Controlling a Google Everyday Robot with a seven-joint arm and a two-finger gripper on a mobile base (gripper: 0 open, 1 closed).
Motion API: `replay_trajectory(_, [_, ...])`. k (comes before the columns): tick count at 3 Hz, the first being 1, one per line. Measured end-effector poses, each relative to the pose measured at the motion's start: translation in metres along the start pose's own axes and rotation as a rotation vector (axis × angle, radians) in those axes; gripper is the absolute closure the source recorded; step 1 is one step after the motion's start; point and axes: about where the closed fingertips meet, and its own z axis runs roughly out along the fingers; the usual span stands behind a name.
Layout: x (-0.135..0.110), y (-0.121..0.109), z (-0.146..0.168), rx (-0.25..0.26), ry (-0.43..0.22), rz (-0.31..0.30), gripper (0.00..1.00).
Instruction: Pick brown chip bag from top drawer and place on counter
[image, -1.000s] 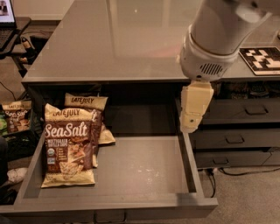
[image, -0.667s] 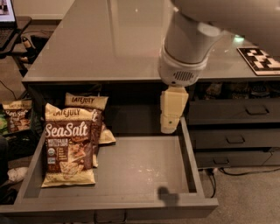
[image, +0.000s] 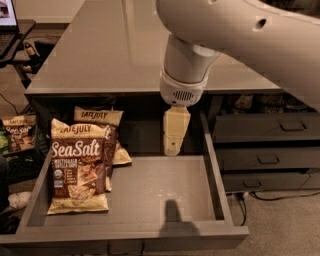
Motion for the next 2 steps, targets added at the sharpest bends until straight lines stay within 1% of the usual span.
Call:
replay_trajectory(1, [-0.035, 0.005, 0.029, -0.013, -0.022, -0.028, 0.00])
replay_trajectory(2, [-0.071, 0.003, 0.062, -0.065, -0.027, -0.054, 0.00])
